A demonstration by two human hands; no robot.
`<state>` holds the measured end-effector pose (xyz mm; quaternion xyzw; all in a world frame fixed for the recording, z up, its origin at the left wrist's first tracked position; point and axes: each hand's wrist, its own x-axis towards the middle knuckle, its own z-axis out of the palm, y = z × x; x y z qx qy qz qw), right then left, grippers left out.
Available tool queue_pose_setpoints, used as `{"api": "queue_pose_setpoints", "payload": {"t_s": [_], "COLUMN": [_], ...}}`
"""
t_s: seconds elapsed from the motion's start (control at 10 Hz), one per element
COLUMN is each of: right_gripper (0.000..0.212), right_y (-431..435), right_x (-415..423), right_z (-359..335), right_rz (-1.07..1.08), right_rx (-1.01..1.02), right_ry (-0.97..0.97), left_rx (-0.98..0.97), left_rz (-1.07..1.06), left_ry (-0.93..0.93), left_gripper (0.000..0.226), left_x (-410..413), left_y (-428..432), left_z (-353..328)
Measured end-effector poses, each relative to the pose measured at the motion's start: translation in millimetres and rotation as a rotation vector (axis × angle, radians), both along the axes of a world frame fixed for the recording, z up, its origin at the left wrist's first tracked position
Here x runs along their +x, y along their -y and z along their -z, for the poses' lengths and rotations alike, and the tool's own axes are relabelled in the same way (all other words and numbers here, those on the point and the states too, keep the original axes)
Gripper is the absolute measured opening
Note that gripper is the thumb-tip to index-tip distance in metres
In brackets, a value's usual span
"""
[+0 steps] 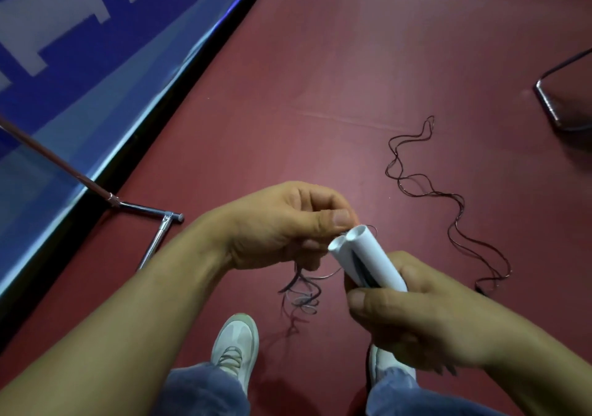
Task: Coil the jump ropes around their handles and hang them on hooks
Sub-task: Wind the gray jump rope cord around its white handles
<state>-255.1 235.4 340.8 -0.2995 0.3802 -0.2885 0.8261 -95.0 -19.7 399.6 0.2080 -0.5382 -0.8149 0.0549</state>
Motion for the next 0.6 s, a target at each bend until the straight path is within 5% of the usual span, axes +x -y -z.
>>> {"api": "queue_pose_setpoints", "payload": {"t_s": [0.1, 0.4, 0.6], "right_gripper": [0.033, 0.032, 0.035], "right_y": [115, 132, 141], "right_x": [-30, -34, -33], "right_z": [-76, -78, -61], "right_rz": [0.217, 0.416, 0.259], "right_rx": [-0.027, -0.155, -0.325], "right_ry": [-0.151, -0.349, -1.016], "left_rx": [0.026, -0.743, -0.826], "left_rz": [-0.043, -0.151, -0.077], "left_ry": [-0.020, 0.262, 0.435], "left_gripper": [0.012, 0.022, 0.032], "left_x": [-2, -20, -23], "left_y": [-2, -22, -20], "left_z": [2, -6, -13]}}
